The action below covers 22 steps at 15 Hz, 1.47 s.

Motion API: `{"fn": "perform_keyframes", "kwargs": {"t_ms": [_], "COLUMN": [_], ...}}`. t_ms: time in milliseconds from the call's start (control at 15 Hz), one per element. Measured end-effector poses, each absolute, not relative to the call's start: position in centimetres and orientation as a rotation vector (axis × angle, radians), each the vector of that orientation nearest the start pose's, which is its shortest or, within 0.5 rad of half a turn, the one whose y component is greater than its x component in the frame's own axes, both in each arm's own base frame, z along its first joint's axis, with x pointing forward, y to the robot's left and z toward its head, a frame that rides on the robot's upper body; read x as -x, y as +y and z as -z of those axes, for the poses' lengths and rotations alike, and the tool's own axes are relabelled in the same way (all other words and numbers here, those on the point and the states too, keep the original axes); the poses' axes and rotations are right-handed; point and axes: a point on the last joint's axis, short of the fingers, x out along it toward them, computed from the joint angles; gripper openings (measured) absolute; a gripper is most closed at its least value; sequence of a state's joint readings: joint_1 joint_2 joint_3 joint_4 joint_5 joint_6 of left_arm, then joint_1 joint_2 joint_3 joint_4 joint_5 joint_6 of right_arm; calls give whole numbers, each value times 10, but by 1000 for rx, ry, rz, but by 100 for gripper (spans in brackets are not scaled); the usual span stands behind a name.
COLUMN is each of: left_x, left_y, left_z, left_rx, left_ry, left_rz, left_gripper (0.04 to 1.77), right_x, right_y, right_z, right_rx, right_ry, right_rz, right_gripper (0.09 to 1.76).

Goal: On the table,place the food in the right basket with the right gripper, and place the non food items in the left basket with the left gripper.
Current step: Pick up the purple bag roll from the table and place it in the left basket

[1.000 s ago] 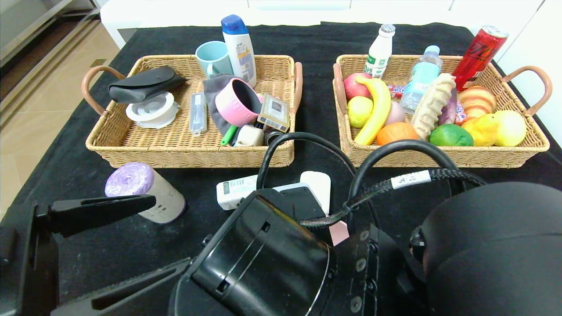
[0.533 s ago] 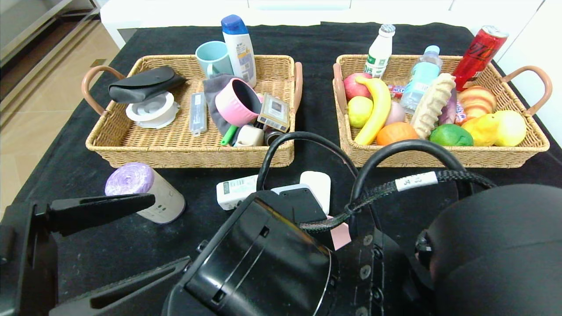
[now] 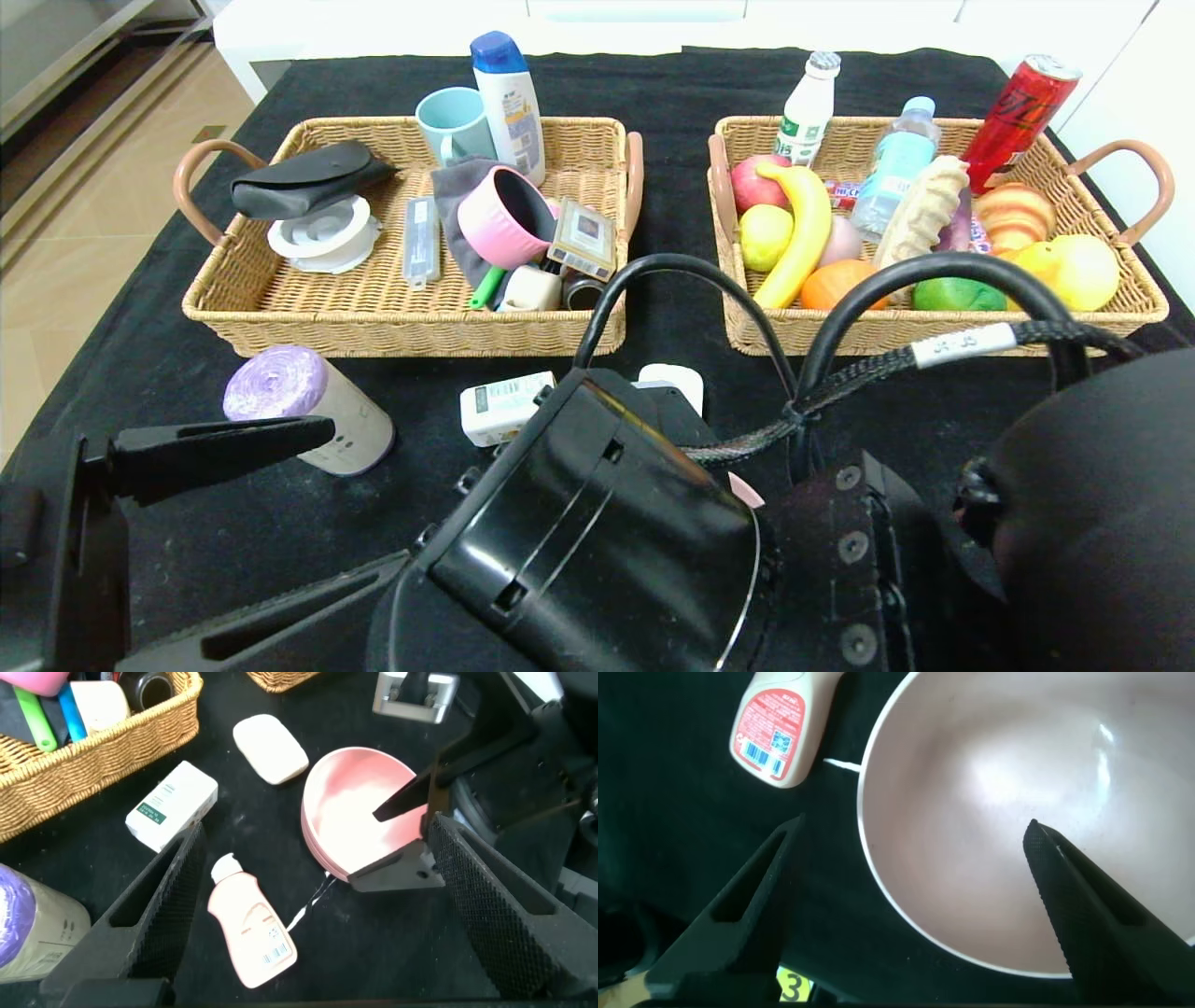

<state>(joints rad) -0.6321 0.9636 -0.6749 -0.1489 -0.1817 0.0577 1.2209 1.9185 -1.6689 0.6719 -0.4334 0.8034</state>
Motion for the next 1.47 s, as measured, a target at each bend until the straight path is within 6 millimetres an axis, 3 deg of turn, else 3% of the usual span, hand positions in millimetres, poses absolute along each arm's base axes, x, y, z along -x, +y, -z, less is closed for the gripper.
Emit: {"fn": "perform_keyframes", "kwargs": {"t_ms": [600,1200,1467], "left_x": [-96,-98,-98], "left_y": [-75,-77,-78], "left_z": [-252,-250,-249], "left_rx": [-94,-98,-99], "left_ry": [135,149,149], "left_rz": [815,817,818], "left_gripper": [172,172,172], "right_x": [-141,-153,-160], "right_y": [304,266,236], "right_z": [-249,-274,-288], "right_rx": [-169,-294,-357], "right_ry": [983,1040,1077], "right_rz": [-482,-473,-465], "right_gripper": [170,170,170]}}
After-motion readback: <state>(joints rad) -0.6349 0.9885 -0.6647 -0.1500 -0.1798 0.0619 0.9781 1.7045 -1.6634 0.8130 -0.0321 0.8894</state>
